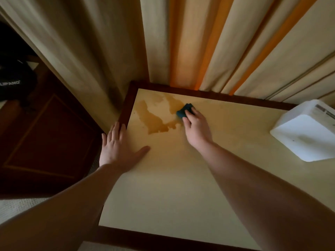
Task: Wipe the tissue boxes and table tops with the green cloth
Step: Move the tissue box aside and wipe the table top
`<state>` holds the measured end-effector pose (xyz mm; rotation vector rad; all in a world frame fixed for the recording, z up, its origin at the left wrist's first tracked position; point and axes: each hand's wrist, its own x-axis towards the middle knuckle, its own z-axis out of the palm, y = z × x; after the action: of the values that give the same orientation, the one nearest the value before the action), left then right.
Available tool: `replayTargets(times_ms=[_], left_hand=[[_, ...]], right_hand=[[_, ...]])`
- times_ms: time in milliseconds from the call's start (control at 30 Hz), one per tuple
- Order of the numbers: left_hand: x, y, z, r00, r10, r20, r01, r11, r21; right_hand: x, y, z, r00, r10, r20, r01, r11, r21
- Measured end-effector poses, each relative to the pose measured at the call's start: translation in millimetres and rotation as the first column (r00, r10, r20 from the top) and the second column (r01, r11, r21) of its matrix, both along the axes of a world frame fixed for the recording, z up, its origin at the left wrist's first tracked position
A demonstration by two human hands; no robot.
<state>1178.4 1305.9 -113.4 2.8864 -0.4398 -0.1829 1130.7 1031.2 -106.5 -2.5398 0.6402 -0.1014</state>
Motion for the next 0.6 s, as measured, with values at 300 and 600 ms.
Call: replayTargets(times_ms=[300, 600], left_hand=[[1, -2, 10, 0.999, 0.011, -0.046, -0.015, 0.996, -0.087], [2, -3, 11, 0.995, 0.053, -0.083, -0.061, 0.993, -0.097]], right_hand=[[-57, 35, -28, 0.952, 0.283, 0.115, -0.259, 0.948, -0.185], [11, -5, -4, 0.973, -0.208, 0.102, 0.203, 0.978, 0.058]])
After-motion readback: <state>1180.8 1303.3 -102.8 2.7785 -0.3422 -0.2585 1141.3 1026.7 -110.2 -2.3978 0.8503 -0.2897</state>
